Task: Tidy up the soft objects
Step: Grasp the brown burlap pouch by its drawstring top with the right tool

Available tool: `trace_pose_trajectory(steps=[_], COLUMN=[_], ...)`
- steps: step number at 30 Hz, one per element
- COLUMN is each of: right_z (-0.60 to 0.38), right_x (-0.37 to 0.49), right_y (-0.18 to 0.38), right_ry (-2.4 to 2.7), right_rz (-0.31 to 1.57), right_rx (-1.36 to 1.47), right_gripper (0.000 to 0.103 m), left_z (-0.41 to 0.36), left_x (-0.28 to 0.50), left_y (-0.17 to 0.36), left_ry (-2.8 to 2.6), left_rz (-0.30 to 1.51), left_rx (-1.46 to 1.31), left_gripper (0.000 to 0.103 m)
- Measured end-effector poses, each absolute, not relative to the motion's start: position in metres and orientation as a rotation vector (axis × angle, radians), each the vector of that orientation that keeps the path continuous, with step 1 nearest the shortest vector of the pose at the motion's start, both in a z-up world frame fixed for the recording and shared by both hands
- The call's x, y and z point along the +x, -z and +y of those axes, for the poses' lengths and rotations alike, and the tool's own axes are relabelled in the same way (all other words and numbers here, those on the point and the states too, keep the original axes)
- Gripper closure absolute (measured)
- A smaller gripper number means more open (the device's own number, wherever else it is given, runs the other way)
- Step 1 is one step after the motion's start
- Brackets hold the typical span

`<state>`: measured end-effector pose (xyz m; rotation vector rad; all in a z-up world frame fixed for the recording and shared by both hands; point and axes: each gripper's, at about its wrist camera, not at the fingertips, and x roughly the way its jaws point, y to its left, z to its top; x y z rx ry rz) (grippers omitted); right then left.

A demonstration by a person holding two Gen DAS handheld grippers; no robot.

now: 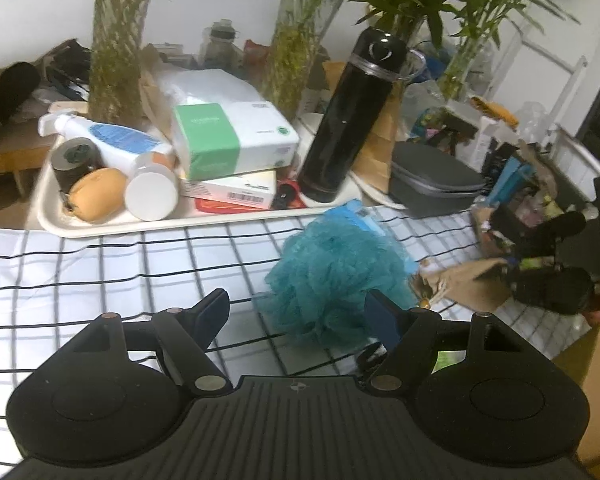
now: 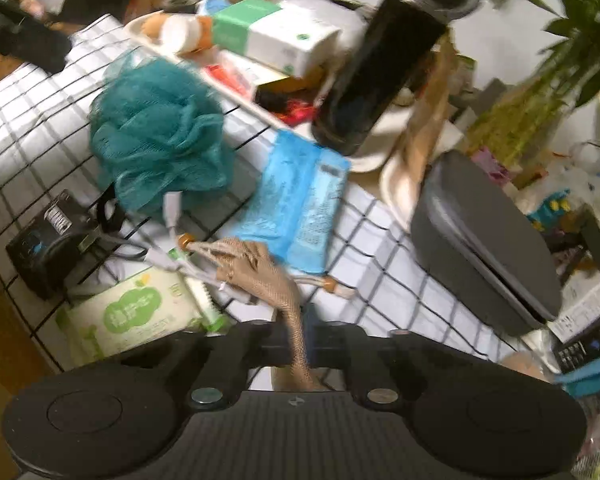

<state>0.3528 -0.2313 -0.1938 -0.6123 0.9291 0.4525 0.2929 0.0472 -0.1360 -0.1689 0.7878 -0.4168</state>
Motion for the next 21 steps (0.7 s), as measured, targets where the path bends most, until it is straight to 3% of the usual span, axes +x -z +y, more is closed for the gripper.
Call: trace_pose_trajectory(steps=[9,16,21], right_z=[-0.260,-0.262,-0.267], right_x=[0.344,0.341,0.339], right_y=[0.134,0.129,0.126], right_ry=[-0.362,-0.315,-0.308], right_rz=[0.805,0.808,0.805], right_rx=[-0.340,-0.324,-0.288], right_gripper=[0.098,0.098,0.098], left_z=[0.039,0.040,0.040], left_x=[0.299,0.315,0.328], left_y=[0.143,0.154,0.165], left_ry=[0.483,0.499,0.518], left_rz=[0.776,0.782,0.826], left_rx=[-0.121,-0.152,-0.185], left_gripper=[0.029,0.030,0.044])
